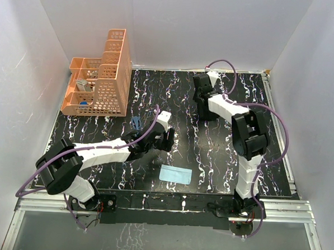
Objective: Organize the sunglasses
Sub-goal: Move the sunglasses case at the center of the board.
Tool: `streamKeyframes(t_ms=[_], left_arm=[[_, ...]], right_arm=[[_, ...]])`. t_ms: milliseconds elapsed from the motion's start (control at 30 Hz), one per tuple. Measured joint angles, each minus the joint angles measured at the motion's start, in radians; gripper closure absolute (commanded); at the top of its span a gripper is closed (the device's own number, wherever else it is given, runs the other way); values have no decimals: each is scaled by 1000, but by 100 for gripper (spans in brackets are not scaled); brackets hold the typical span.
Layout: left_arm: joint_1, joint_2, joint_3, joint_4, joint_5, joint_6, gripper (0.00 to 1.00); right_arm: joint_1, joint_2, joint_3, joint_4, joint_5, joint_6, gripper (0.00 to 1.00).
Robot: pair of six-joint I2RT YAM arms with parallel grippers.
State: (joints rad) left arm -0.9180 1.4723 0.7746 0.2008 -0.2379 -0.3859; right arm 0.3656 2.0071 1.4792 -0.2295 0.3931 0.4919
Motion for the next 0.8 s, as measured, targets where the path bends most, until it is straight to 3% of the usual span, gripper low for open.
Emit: streamKeyframes(t_ms=[800], left_arm=[[42, 11, 0, 0, 23, -14, 41]], right_arm=[[-81, 223, 224, -38, -19, -28, 100]])
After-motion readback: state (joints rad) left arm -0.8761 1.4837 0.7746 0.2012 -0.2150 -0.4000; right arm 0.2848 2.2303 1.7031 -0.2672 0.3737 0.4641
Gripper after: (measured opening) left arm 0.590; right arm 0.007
